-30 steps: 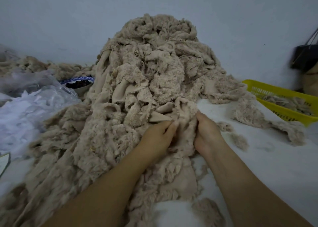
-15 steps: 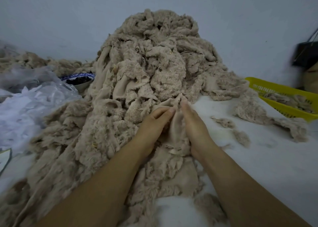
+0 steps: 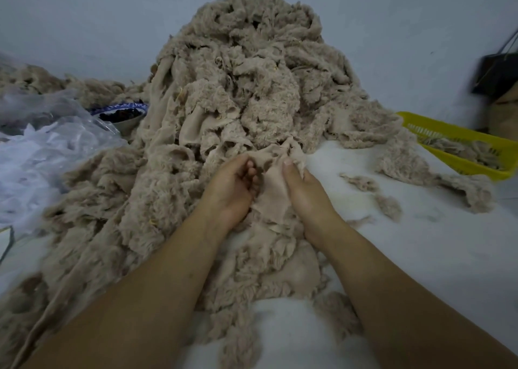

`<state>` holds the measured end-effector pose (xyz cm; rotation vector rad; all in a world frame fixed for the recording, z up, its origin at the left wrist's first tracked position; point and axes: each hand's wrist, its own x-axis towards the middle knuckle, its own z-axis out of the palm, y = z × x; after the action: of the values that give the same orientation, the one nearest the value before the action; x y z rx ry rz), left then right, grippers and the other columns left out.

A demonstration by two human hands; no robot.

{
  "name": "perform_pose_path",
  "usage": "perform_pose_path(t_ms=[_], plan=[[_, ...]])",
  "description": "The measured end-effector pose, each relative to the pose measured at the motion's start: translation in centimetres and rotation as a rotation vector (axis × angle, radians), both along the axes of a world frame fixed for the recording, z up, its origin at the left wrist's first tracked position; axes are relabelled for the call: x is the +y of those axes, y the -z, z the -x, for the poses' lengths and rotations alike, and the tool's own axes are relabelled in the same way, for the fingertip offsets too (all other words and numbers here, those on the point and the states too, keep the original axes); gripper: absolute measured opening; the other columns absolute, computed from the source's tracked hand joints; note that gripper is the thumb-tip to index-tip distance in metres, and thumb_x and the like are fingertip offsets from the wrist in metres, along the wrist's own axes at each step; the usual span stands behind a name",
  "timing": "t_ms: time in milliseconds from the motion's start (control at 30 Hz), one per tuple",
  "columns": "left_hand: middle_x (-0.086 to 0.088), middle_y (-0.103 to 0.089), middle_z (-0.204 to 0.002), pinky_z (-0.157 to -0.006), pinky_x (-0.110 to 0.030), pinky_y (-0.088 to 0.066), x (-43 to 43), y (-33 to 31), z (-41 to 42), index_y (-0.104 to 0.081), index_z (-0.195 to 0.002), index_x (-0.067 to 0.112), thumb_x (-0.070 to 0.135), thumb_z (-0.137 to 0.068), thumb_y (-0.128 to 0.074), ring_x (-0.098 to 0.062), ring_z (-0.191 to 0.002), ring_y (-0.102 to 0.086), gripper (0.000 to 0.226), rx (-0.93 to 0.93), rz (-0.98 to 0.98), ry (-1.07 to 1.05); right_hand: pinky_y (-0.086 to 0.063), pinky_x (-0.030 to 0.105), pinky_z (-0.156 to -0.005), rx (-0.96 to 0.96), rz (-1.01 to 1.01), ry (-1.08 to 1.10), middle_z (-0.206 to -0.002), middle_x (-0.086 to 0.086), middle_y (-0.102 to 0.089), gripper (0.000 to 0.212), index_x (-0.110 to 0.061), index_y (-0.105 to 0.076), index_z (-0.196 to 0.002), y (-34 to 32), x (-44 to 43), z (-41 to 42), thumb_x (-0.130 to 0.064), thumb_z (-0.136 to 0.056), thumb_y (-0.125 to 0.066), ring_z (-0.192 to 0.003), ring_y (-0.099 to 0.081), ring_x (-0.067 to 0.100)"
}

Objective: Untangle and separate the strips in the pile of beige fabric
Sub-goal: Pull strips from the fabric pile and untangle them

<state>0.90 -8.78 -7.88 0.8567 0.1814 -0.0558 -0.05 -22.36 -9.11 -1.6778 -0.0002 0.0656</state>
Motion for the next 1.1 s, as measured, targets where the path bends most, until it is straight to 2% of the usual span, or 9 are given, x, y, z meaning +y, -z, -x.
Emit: perform_pose_path(t_ms=[100,233,367,500,633,733,833,967,1100], plan=[[0.001,-0.058,-0.067,-0.058,-0.018,-0.046,0.0,0.1,0.0,-0.061,-0.087,0.010,0.014,-0.099,-0.054,-0.009,-0.062,-0.052,0.014,-0.047,-0.110,-0.107,-0.045,0.039,-0.108,0.046,-0.106,0.017,-0.145,0.001,-0.054,0.061,-0.020,-0.048,-0.145,-0.1,-0.3,-0.1,-0.059,-0.098,-0.043,-0.131,-0.052,0.021],[0.017,-0.066,-0.102,-0.077,-0.010,-0.049,-1.3,1.4,0.5,-0.064,-0.104,0.035,0.020,-0.101,-0.051,0.008,-0.091,-0.061,0.020,-0.393,-0.917,-0.035,-0.050,0.045,-0.103,0.041,-0.101,-0.005,-0.133,0.006,-0.064,0.056,-0.019,-0.056,-0.138,0.2,0.1,-0.2,-0.056,-0.096,-0.051,-0.119,-0.062,0.022],[0.009,-0.062,-0.072,-0.054,-0.021,-0.041,-1.2,1.6,-0.1,-0.062,-0.080,0.024,0.036,-0.100,-0.051,0.002,-0.057,-0.053,0.025,-0.337,-1.259,-0.073,-0.056,0.041,-0.094,0.062,-0.205,0.158,-0.126,0.006,-0.067,0.051,-0.018,-0.060,-0.132,-0.1,-0.4,-0.7,-0.054,-0.098,-0.050,-0.109,-0.067,0.021],[-0.011,-0.060,-0.071,-0.053,-0.032,-0.043,0.2,1.4,-0.6,-0.056,-0.075,0.010,0.036,-0.101,-0.049,-0.015,-0.055,-0.052,0.038,-0.236,-1.227,-0.206,-0.061,0.043,-0.079,0.089,-0.450,0.327,-0.103,0.005,-0.075,0.038,-0.021,-0.063,-0.112,-0.5,-1.8,-1.4,-0.053,-0.098,-0.051,-0.089,-0.074,0.023],[0.003,-0.056,-0.078,-0.067,-0.028,-0.038,-0.7,1.6,0.1,-0.055,-0.067,0.021,0.050,-0.099,-0.047,-0.012,-0.076,-0.053,0.044,-0.484,-1.351,0.043,-0.060,0.030,-0.060,0.062,-0.504,0.307,-0.082,0.000,-0.077,0.030,-0.022,-0.064,-0.096,-0.4,-1.9,-1.7,-0.049,-0.100,-0.050,-0.075,-0.075,0.016],[0.010,-0.042,-0.058,-0.052,-0.020,-0.030,-0.8,1.8,0.2,-0.042,-0.059,0.015,0.048,-0.098,-0.053,-0.004,-0.053,-0.039,0.052,-0.564,-1.345,0.134,-0.060,0.031,-0.062,0.067,-0.510,0.352,-0.091,0.001,-0.073,0.027,-0.023,-0.061,-0.098,-0.8,-1.8,-1.8,-0.048,-0.100,-0.050,-0.074,-0.074,0.014],[0.010,-0.043,-0.050,-0.046,-0.022,-0.030,-0.2,1.5,-0.2,-0.051,-0.059,0.015,0.044,-0.097,-0.056,-0.006,-0.046,-0.038,0.048,-0.381,-1.232,-0.052,-0.059,0.028,-0.054,0.051,-0.575,0.443,-0.093,-0.001,-0.070,0.024,-0.024,-0.058,-0.103,-1.0,-2.3,-1.8,-0.047,-0.100,-0.050,-0.071,-0.072,0.012],[-0.001,-0.053,-0.065,-0.059,-0.028,-0.038,1.7,0.8,-0.8,-0.054,-0.071,0.014,0.036,-0.100,-0.053,-0.016,-0.063,-0.050,0.036,-0.121,-0.915,-0.302,-0.061,0.037,-0.073,0.097,-0.679,0.485,-0.124,0.008,-0.066,0.056,-0.017,-0.051,-0.139,-1.3,-3.4,-1.8,-0.055,-0.098,-0.050,-0.101,-0.069,0.025],[0.022,-0.060,-0.094,-0.081,-0.020,-0.040,-1.5,0.2,1.4,-0.066,-0.092,0.042,0.055,-0.100,-0.038,0.004,-0.093,-0.056,0.032,-0.429,-1.194,-0.041,-0.061,0.036,-0.072,0.085,-0.622,0.340,-0.105,0.013,-0.073,0.040,-0.010,-0.062,-0.122,-1.1,-1.7,-1.4,-0.043,-0.101,-0.052,-0.088,-0.074,0.023]])
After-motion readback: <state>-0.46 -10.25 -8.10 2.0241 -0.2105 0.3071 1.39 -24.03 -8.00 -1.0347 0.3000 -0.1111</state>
